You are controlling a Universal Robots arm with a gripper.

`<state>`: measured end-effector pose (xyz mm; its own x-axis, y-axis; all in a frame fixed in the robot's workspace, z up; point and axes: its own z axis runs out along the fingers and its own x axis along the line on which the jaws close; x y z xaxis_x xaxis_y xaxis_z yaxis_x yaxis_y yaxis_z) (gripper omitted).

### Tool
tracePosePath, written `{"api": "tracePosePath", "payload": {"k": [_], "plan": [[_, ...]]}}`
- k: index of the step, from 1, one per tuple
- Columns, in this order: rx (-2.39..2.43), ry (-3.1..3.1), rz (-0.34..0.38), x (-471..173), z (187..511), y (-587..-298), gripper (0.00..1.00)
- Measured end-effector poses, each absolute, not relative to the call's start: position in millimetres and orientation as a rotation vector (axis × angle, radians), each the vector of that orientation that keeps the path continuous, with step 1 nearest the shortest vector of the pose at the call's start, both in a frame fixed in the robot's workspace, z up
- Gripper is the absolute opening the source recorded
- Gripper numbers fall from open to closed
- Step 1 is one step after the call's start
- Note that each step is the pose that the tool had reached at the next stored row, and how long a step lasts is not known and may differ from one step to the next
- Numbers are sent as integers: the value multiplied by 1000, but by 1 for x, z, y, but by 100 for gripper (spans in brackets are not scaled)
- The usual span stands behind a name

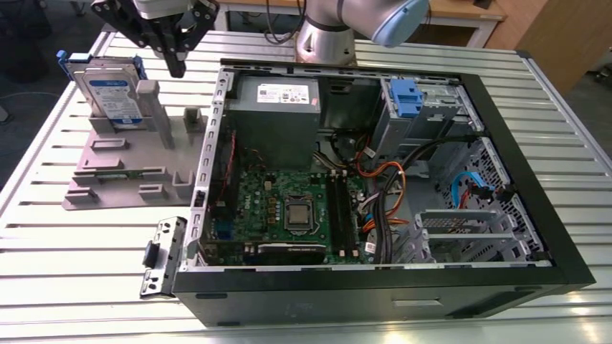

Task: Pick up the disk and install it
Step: 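Reach for the disk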

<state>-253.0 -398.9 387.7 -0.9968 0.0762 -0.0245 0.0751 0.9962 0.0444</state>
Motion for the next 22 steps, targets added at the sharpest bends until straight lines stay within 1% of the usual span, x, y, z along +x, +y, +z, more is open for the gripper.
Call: {"api": "tracePosePath", "payload": {"k": [22], "plan": [[118,3113,68,-260,387,-399,10]]}}
